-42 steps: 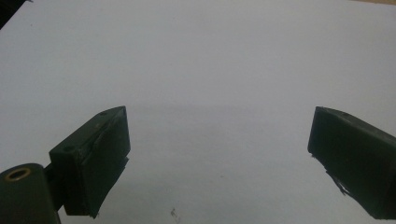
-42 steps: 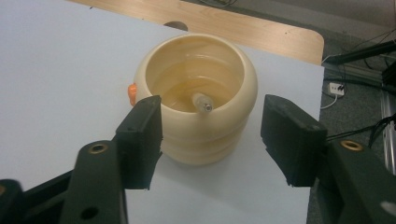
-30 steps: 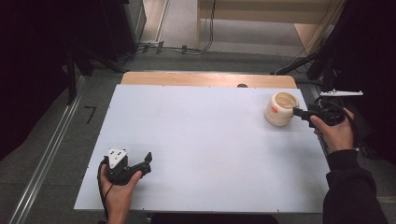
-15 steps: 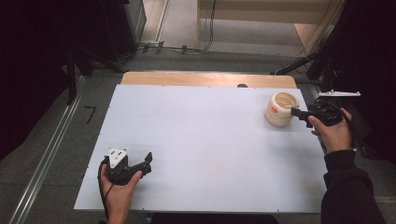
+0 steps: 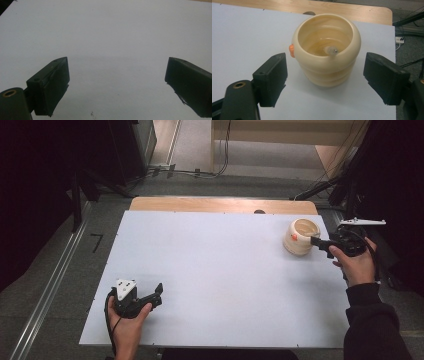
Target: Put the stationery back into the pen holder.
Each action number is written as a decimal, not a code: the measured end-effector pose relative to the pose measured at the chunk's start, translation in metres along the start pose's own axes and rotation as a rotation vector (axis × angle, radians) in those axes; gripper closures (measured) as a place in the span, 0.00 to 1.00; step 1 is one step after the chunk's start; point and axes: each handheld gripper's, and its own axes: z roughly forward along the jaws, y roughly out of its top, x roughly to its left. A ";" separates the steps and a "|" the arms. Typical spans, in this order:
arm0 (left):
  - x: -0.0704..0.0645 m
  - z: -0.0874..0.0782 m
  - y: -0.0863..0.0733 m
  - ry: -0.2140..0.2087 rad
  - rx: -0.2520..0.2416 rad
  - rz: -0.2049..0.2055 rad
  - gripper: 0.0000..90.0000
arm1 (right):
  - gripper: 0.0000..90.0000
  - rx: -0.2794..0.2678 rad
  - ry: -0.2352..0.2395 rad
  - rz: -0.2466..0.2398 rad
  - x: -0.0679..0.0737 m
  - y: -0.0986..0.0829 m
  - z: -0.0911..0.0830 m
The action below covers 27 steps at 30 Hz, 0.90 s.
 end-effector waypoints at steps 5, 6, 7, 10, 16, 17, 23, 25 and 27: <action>-0.001 0.000 0.000 0.000 0.000 0.001 0.07 | 0.20 0.002 0.003 0.003 0.001 -0.006 -0.001; -0.001 0.000 0.000 0.000 0.000 0.000 0.07 | 0.20 -0.001 0.004 0.005 0.001 -0.008 -0.001; -0.001 0.000 0.000 0.000 0.000 0.001 0.07 | 0.20 -0.001 0.004 0.007 0.001 -0.009 -0.002; -0.001 0.000 0.000 0.001 0.000 0.000 0.07 | 0.20 -0.001 0.009 0.005 0.002 -0.014 -0.003; -0.001 0.000 0.000 0.001 0.000 0.001 0.07 | 0.20 0.003 0.014 0.010 0.003 -0.024 -0.005; -0.001 0.000 0.000 0.000 0.000 0.002 0.07 | 0.20 0.002 0.018 0.011 0.004 -0.025 -0.006; -0.001 0.000 0.000 -0.003 0.001 0.004 0.07 | 0.20 0.005 0.021 0.008 0.007 -0.032 -0.009; -0.001 0.000 0.000 -0.002 0.002 0.005 0.07 | 0.20 0.004 0.026 0.007 0.007 -0.035 -0.010; -0.001 0.000 0.000 -0.002 0.002 0.005 0.07 | 0.20 0.004 0.024 0.008 0.008 -0.037 -0.011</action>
